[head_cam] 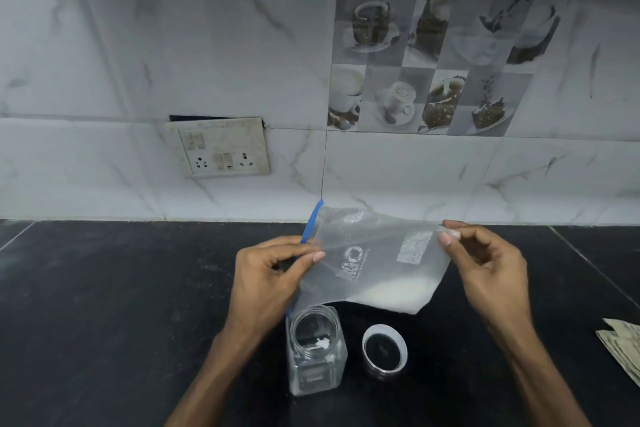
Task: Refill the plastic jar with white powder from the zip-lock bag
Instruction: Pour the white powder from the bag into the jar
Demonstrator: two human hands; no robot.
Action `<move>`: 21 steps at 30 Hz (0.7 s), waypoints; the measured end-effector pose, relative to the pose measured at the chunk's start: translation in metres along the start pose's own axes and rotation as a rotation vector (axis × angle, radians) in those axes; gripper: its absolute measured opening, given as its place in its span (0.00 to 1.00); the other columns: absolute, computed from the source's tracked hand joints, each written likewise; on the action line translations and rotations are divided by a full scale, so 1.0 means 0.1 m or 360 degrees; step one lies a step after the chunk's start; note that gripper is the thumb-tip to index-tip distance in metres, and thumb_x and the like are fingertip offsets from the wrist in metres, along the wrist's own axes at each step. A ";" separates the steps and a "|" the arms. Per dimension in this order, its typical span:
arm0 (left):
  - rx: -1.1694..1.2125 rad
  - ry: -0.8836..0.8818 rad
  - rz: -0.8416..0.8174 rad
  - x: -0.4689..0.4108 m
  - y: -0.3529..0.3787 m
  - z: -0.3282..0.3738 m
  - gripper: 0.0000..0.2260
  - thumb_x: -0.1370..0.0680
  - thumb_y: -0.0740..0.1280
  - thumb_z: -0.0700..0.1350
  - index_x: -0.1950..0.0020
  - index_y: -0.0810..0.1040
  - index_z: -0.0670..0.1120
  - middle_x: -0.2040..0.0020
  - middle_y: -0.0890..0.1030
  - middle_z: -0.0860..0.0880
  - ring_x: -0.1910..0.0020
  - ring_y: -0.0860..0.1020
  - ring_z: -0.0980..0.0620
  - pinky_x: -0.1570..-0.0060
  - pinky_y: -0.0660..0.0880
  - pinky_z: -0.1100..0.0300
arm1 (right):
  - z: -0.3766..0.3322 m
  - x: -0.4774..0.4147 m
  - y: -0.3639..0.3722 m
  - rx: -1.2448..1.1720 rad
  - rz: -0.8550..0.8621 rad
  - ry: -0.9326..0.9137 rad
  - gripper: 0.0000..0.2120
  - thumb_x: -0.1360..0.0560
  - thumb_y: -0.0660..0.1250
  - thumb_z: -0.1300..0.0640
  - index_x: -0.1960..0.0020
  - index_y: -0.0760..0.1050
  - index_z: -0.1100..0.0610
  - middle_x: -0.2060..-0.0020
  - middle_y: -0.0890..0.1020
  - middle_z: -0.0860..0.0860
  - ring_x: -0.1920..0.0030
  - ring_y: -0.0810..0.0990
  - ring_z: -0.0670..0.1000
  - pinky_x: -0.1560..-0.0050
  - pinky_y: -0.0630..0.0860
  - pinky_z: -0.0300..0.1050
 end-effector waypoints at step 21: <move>-0.0096 -0.0718 -0.0387 0.64 0.36 -0.80 0.03 0.32 0.78 0.40 0.61 0.86 0.44 0.60 0.86 0.48 0.61 0.84 0.55 0.59 0.83 0.59 | -0.43 0.25 0.07 0.0115 -0.0153 -0.0290 0.06 0.25 0.69 0.57 0.54 0.79 0.60 0.61 0.84 0.51 0.59 0.85 0.42 0.61 0.77 0.25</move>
Point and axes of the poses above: each hand's wrist, its own x-axis away from the middle knuckle, its own y-axis out of the palm, z = x × y, the point moved 10 cm from there along -x, towards the middle knuckle
